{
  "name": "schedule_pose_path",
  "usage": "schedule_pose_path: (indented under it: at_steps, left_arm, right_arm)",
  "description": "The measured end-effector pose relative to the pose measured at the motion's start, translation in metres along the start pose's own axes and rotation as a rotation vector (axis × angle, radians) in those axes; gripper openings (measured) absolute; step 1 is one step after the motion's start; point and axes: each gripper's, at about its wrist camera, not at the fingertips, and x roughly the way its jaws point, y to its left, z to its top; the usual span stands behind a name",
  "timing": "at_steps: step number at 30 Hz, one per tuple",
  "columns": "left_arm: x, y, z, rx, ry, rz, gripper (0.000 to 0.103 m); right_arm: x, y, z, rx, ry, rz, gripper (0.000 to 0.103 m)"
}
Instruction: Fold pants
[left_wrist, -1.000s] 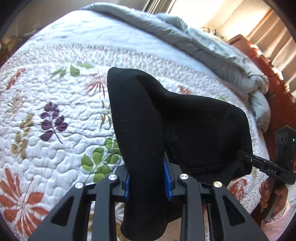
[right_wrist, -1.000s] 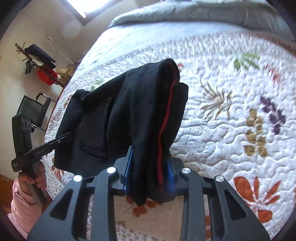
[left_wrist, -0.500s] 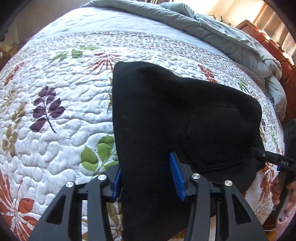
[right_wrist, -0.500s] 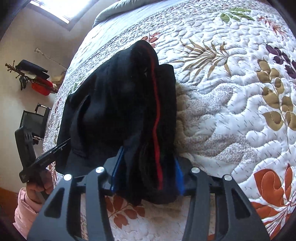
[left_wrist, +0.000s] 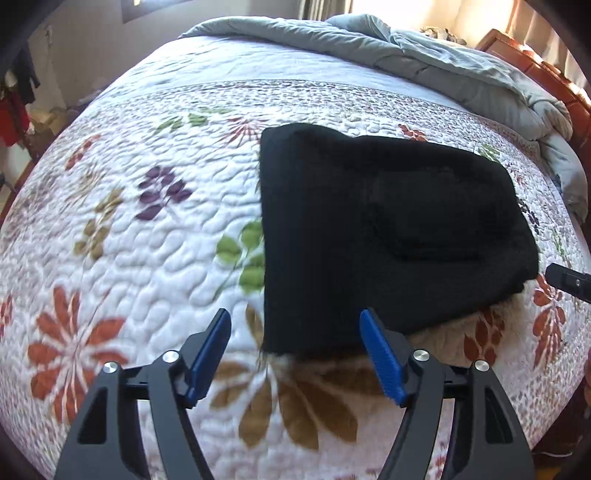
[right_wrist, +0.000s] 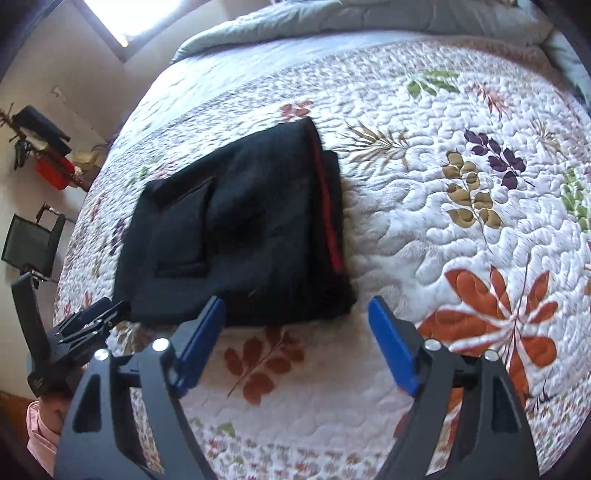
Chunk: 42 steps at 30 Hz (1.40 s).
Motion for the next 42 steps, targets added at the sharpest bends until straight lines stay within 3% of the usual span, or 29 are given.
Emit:
schedule_pose_path:
  at_steps: [5, 18, 27, 42]
  left_arm:
    - [-0.020, 0.005, -0.015, -0.040, 0.001, -0.037, 0.073]
    - [-0.071, -0.002, -0.023, -0.020, -0.066, 0.008, 0.073]
    - [-0.100, -0.012, -0.029, -0.001, -0.108, 0.033, 0.079]
    - [-0.117, -0.023, -0.032, 0.015, -0.135, 0.050, 0.080]
  right_arm:
    - [-0.010, 0.015, -0.017, -0.005, -0.013, -0.016, 0.081]
    - [-0.033, 0.046, -0.037, -0.049, -0.020, -0.004, 0.088]
    - [-0.046, 0.060, -0.045, -0.079, -0.028, -0.027, 0.090]
    - [-0.058, 0.071, -0.050, -0.100, -0.048, -0.026, 0.090]
